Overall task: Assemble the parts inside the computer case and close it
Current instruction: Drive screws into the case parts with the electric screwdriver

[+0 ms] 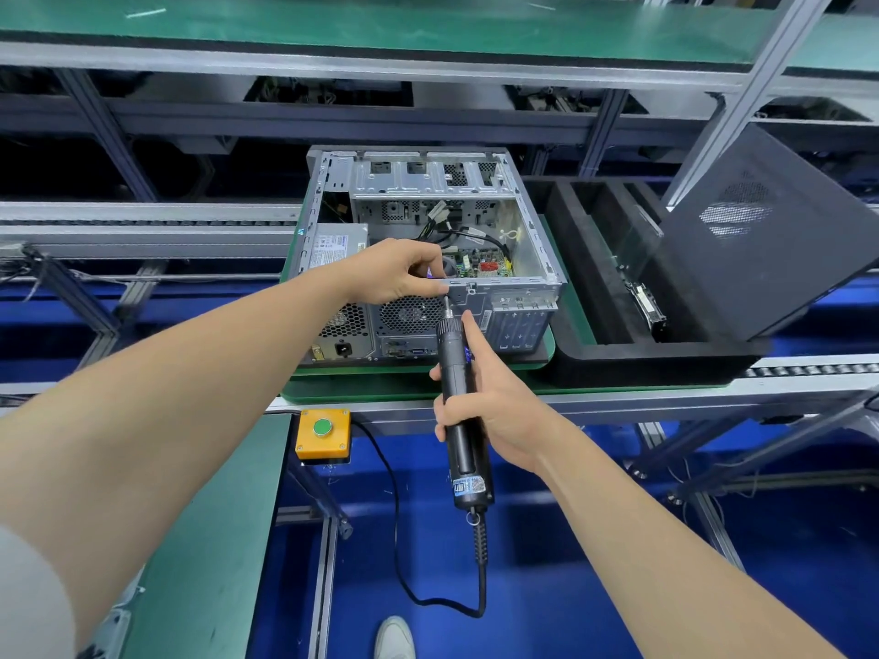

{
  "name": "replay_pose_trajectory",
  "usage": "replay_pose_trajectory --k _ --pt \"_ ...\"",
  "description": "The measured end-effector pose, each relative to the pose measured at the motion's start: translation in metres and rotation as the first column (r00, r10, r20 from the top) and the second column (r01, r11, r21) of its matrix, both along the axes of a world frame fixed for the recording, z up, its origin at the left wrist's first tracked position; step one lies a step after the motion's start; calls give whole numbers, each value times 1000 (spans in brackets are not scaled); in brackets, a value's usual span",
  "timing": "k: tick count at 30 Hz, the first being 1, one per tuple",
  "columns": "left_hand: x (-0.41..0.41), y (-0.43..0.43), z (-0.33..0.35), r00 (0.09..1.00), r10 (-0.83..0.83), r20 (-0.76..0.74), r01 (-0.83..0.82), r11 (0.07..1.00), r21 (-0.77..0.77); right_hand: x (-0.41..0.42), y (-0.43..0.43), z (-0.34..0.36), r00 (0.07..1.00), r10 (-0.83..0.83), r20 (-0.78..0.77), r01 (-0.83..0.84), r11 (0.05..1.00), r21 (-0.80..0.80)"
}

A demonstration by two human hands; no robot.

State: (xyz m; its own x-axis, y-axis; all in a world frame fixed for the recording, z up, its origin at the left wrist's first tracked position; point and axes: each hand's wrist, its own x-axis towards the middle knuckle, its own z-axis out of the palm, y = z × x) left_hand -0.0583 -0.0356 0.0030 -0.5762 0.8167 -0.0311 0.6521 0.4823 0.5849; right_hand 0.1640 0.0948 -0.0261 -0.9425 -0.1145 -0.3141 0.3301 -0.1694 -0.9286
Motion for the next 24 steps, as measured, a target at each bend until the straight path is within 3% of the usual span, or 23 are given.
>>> replay_pose_trajectory --k 8,24 --pt "7 3 11 987 134 84 -133 991 -16 -2 -3 2 1000 -17 -1 17 1000 -14" --pt "4 2 10 979 91 180 -92 996 -4 -7 0 3 1000 -1 8 1 1000 -25"
